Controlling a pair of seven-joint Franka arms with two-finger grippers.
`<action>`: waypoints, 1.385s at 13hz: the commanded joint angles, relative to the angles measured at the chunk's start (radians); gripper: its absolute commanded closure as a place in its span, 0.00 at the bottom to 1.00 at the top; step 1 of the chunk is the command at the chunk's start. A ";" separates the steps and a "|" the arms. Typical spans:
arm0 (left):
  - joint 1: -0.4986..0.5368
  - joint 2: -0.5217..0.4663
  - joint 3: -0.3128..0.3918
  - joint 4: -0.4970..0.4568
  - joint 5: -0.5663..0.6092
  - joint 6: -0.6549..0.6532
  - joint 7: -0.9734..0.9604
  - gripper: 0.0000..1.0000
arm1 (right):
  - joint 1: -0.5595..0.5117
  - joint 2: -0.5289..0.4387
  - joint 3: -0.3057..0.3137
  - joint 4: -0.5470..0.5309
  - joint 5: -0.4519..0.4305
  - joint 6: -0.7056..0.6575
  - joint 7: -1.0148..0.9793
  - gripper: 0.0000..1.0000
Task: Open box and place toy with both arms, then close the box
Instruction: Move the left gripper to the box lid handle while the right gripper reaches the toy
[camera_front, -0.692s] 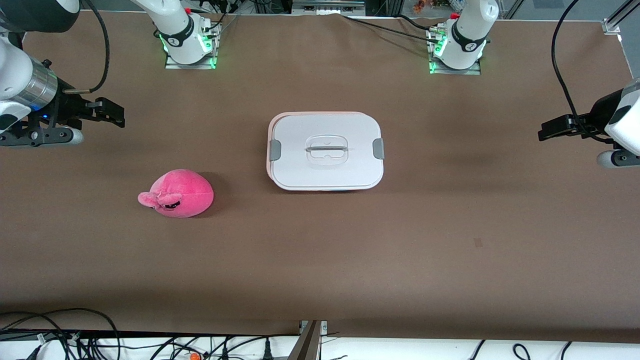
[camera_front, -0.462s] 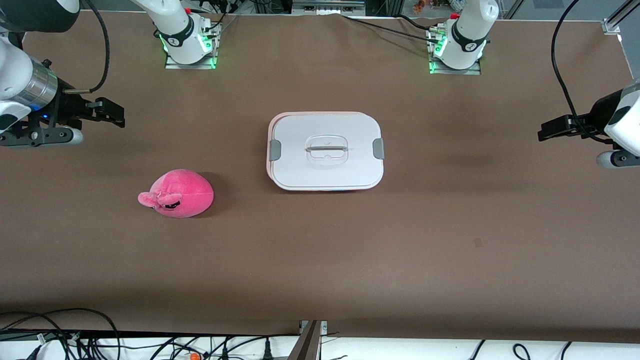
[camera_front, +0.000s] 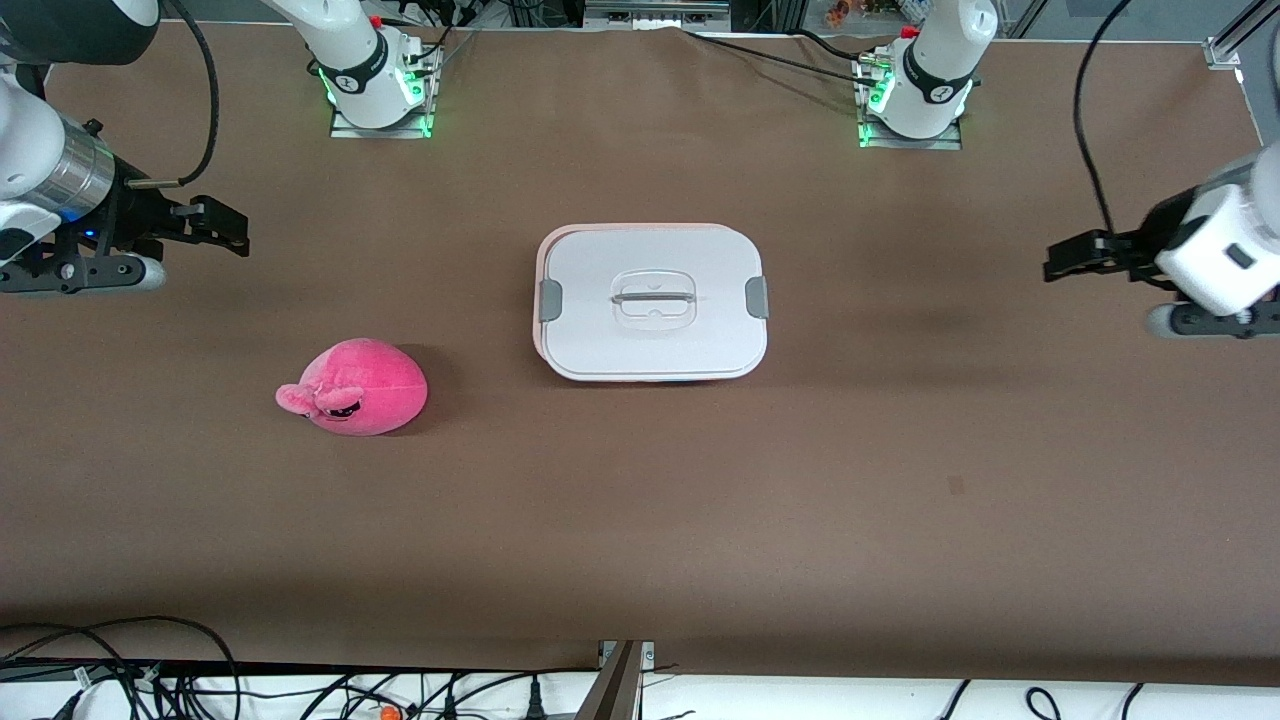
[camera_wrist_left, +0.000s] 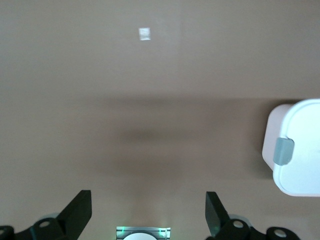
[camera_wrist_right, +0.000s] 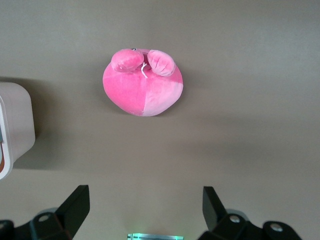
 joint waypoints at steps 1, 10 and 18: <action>-0.111 0.071 -0.004 0.059 -0.020 -0.006 0.003 0.00 | 0.001 0.006 -0.001 0.012 -0.003 0.006 -0.005 0.00; -0.494 0.259 -0.027 0.055 -0.049 0.323 0.478 0.00 | -0.001 0.009 -0.001 -0.026 0.000 0.066 -0.011 0.00; -0.603 0.347 -0.027 0.021 -0.002 0.525 0.805 0.00 | -0.004 0.113 -0.003 -0.246 0.058 0.435 -0.014 0.00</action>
